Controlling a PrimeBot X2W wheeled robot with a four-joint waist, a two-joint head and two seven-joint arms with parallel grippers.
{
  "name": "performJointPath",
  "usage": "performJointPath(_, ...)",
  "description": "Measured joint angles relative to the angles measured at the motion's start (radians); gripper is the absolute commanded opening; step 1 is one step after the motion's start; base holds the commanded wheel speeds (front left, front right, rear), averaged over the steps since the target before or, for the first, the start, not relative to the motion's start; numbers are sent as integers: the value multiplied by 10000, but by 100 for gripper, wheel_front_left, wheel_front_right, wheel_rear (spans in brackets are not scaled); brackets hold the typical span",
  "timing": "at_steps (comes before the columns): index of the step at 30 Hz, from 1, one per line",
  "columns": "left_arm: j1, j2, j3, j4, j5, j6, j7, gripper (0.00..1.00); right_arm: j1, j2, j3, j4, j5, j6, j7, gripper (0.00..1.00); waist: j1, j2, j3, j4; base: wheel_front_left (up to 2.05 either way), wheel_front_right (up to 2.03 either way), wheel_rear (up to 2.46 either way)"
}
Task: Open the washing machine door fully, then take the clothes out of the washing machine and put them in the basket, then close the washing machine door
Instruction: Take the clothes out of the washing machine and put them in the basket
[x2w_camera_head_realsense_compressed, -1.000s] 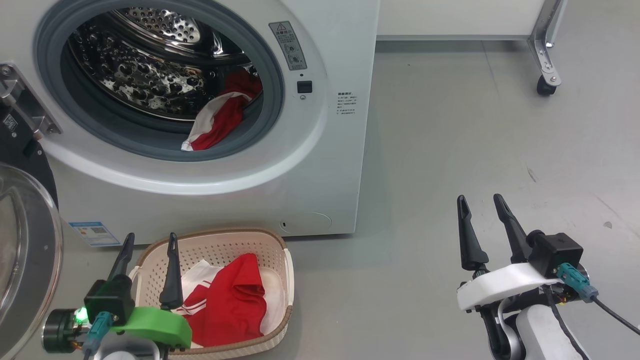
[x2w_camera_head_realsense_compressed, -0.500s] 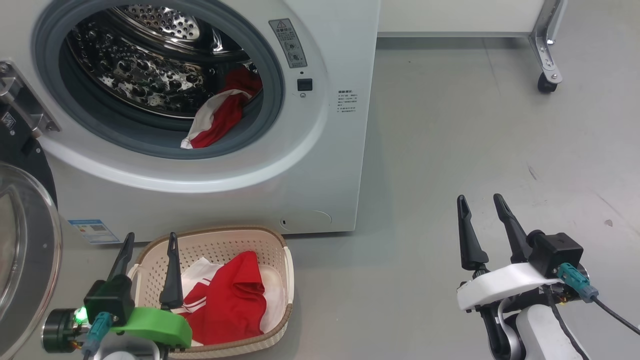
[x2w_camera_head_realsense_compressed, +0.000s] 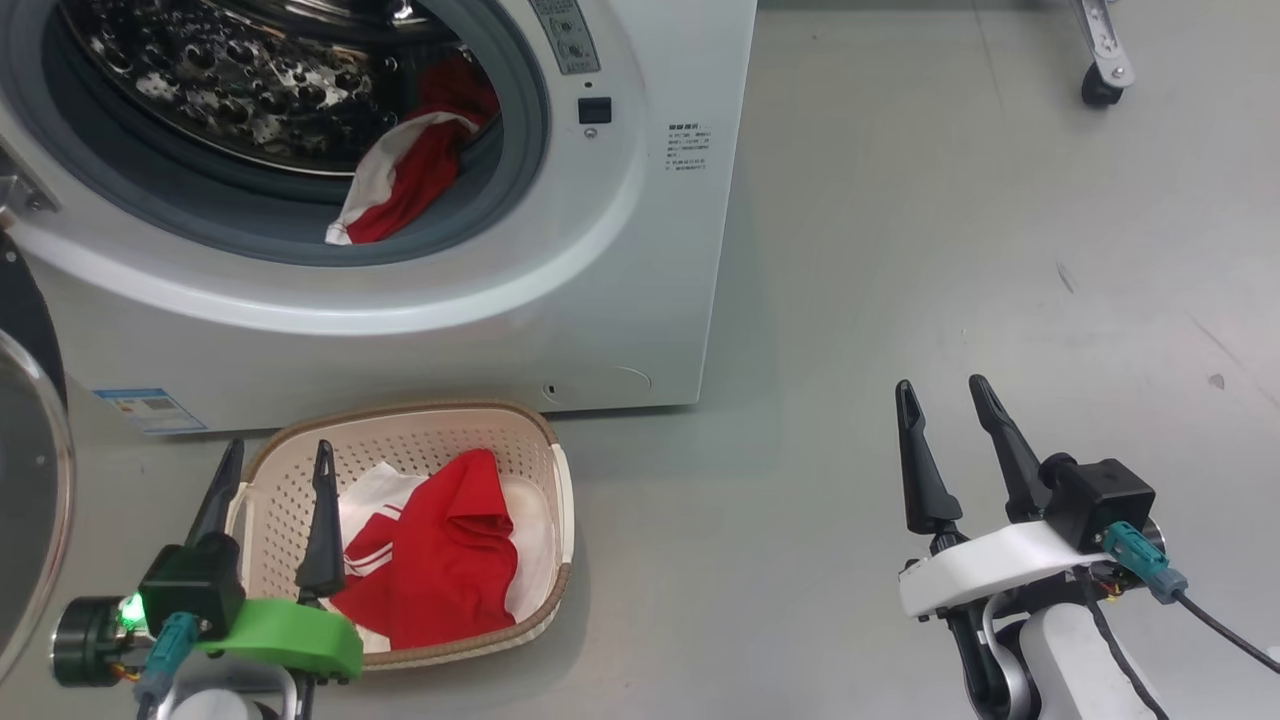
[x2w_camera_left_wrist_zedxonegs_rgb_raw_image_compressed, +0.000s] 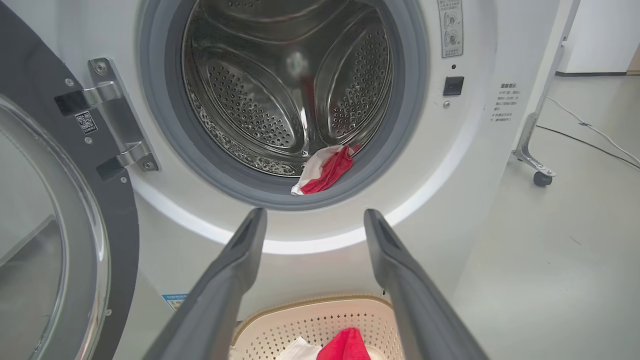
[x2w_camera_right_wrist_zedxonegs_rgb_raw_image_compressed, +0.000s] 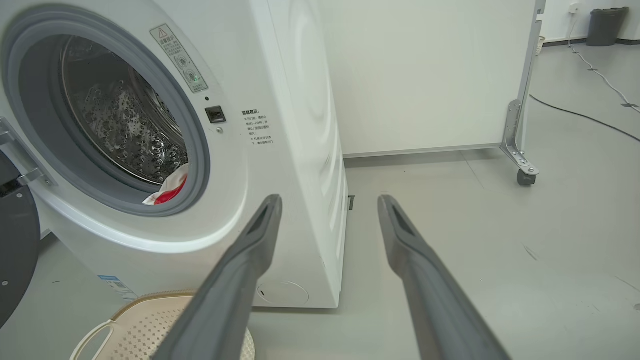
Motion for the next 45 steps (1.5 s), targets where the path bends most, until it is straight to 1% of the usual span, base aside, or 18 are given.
performJointPath(4,-124,178,61,-159,27,0,36,100,-97,2,82,-119,0,0,0,100,0,0,348,-81,0,0,0)
performJointPath(10,-880,577,332,-571,159,-2,297,100,-453,4,349,-305,-132,0,-2,100,0,-1,1111,-301,0,0,0)
performJointPath(17,-2098,1396,679,-1053,274,-19,769,100,-985,2,529,-612,-184,0,-2,100,0,0,2052,-648,0,0,0)
performJointPath(24,-3308,2069,669,-1164,466,-359,1517,100,-1388,0,752,-851,-176,-2,-2,100,0,0,2994,-1035,0,0,0)
performJointPath(29,-4024,2500,767,-1099,579,-466,2034,100,-1714,4,970,-989,-56,-10,-2,100,0,0,3589,-1329,0,0,0)
performJointPath(30,-4142,2577,761,-1051,579,-552,2171,100,-1752,2,1011,-1007,-31,-12,-2,100,0,0,3694,-1397,0,0,0)
performJointPath(35,-4741,2796,786,-752,531,-727,2786,100,-1911,6,1210,-1087,169,-102,-2,100,1,0,4146,-1741,0,0,0)
performJointPath(38,-5121,2936,786,-491,495,-903,3168,100,-2002,4,1258,-1137,374,-125,-2,100,0,0,4365,-1951,0,0,0)
performJointPath(39,-5265,2993,788,-407,489,-951,3289,100,-2045,2,1273,-1158,393,-186,-2,100,1,0,4434,-2016,0,0,0)
performJointPath(42,-5733,3047,825,-192,372,-993,3638,100,-2108,6,1342,-1202,460,-192,-2,100,0,0,4629,-2198,0,0,0)
performJointPath(45,-6105,3078,884,107,251,-1018,3962,100,-2169,8,1377,-1221,518,-288,-2,100,0,0,4800,-2359,0,0,0)
